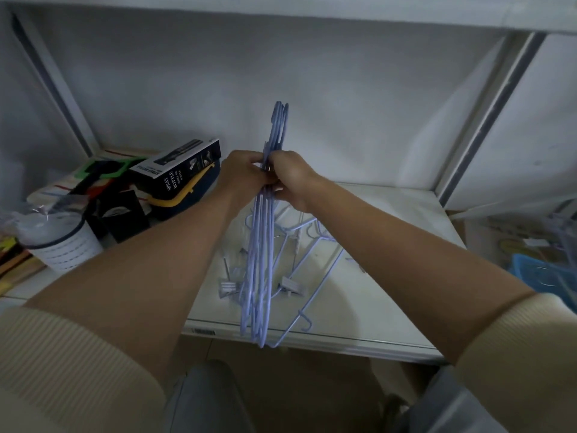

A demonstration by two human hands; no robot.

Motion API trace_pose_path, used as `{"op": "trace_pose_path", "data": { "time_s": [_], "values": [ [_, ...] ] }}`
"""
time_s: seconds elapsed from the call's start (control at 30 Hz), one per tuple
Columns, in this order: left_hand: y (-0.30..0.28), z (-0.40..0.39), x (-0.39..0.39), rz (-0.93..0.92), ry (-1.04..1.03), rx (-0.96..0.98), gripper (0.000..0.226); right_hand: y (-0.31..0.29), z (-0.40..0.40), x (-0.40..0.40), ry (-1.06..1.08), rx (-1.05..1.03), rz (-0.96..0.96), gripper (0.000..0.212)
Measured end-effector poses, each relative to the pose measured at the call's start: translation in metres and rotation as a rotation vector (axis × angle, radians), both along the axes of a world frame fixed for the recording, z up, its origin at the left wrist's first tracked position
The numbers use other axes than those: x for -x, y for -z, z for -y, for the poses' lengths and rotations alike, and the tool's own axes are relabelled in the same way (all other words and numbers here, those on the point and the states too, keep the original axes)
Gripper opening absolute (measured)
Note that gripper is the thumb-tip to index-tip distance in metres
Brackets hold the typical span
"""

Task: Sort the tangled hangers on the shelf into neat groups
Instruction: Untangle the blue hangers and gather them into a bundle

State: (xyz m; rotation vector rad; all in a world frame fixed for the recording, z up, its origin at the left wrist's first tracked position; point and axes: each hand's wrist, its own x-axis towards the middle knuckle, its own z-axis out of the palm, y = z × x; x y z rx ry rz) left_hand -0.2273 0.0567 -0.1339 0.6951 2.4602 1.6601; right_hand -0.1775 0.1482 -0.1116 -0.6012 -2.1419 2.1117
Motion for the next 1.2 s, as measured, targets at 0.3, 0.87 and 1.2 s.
{"op": "trace_pose_path", "data": {
  "time_s": [0.3,0.87,1.2],
  "values": [
    [0.015,0.026,0.024,-0.070,-0.082,0.048,0.014,0.070,-0.058,0.020,0.157,-0.297,0.200,0.022],
    [0.035,0.054,0.050,-0.080,-0.089,0.088,0.013,0.155,-0.038,0.045,-0.127,-1.254,0.415,0.031],
    [0.019,0.048,0.035,-0.090,-0.103,0.106,0.012,0.072,-0.057,0.042,0.069,-1.199,0.042,0.027]
  ]
}}
